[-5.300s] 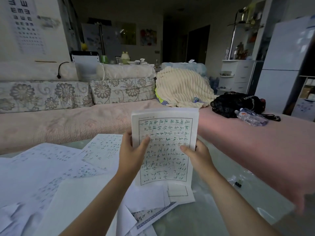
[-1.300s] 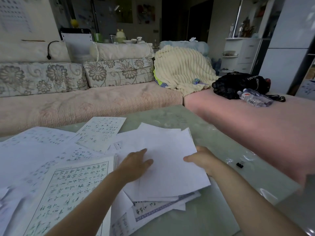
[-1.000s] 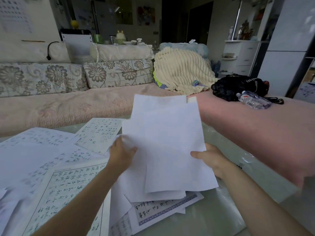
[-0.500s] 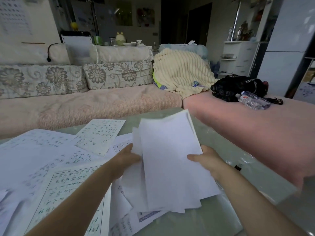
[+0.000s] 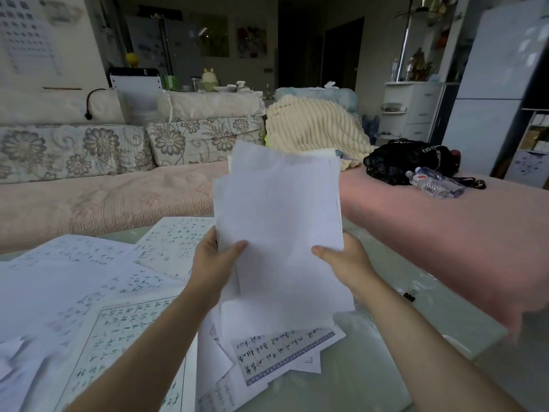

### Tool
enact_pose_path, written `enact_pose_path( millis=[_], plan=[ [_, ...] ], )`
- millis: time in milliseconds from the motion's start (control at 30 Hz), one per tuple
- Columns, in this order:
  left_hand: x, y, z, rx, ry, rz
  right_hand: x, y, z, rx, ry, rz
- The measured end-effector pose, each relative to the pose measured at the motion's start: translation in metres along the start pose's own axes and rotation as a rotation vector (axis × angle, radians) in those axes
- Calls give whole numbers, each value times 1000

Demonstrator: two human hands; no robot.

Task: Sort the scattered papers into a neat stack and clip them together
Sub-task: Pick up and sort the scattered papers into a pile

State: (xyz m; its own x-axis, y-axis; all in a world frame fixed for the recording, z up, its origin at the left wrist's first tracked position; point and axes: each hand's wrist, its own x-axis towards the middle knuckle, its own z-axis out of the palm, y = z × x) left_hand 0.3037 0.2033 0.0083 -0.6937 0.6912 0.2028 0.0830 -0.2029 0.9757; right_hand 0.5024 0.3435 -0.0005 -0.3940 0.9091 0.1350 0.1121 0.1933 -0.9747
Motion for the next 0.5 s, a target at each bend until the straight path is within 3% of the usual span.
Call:
enact_pose_path(
  millis=[133,267,500],
  plan=[
    [-8,24,5,-128,16,100,-5,-25,11,72,57,-125],
    [-19,33,2,-64,55,143,-14,-32,16,1,8,-163],
    [-28,56,6,2,161,303,-22,-52,15,94,86,-276]
  ],
)
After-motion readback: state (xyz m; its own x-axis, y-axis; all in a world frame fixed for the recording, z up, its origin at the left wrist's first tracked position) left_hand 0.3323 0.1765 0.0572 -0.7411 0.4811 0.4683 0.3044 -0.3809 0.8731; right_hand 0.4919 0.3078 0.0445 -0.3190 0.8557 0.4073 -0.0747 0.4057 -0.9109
